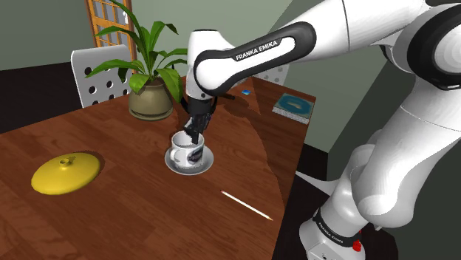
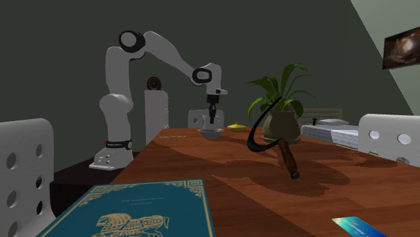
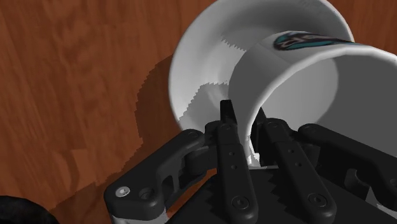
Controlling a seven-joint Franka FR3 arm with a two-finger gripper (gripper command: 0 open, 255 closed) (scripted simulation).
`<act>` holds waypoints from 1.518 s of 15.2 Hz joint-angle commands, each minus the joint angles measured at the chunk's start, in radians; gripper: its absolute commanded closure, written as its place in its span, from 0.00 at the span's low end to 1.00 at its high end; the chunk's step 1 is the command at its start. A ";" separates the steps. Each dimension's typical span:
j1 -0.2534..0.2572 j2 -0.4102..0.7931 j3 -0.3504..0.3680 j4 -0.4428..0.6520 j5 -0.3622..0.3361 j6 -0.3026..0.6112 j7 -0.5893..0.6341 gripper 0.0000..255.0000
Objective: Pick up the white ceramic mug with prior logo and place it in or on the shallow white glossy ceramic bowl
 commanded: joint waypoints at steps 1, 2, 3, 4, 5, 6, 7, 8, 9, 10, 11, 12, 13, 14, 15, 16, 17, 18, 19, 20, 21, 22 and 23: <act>0.000 0.004 0.000 -0.012 0.000 0.016 0.000 1.00; 0.000 0.004 0.000 -0.012 0.000 0.016 0.000 1.00; 0.000 0.004 0.000 -0.012 0.000 0.016 0.000 1.00; 0.000 0.004 0.000 -0.012 0.000 0.016 0.000 1.00; 0.000 0.004 0.000 -0.012 0.000 0.016 0.000 1.00; 0.000 0.004 0.000 -0.012 0.000 0.016 0.000 1.00; 0.000 0.004 0.000 -0.012 0.000 0.016 0.000 1.00; 0.000 0.004 0.000 -0.012 0.000 0.016 0.000 0.00; 0.000 0.004 0.000 -0.012 0.000 0.016 0.000 0.00; 0.000 0.004 0.000 -0.012 0.000 0.016 0.000 0.00; 0.000 0.004 0.000 -0.012 0.000 0.016 0.000 0.00; 0.000 0.004 0.000 -0.012 0.000 0.016 0.000 0.00; 0.000 0.004 0.000 -0.012 0.000 0.016 0.000 0.00; -0.001 -0.010 -0.001 0.008 0.000 -0.017 0.000 0.00; -0.002 -0.022 -0.002 0.028 0.000 -0.050 0.000 0.00; -0.003 -0.033 -0.003 0.051 -0.001 -0.083 0.000 0.00; -0.003 -0.041 -0.003 0.069 -0.001 -0.109 0.000 0.00; -0.003 -0.041 -0.003 0.069 -0.001 -0.109 0.000 0.00; -0.003 -0.041 -0.003 0.069 -0.001 -0.109 0.000 0.00; -0.003 -0.041 -0.003 0.069 -0.001 -0.109 0.000 0.00; -0.003 -0.041 -0.003 0.069 -0.001 -0.109 0.000 0.00; -0.003 -0.041 -0.003 0.069 -0.001 -0.109 0.000 0.00; -0.003 -0.041 -0.003 0.069 -0.001 -0.109 0.000 0.00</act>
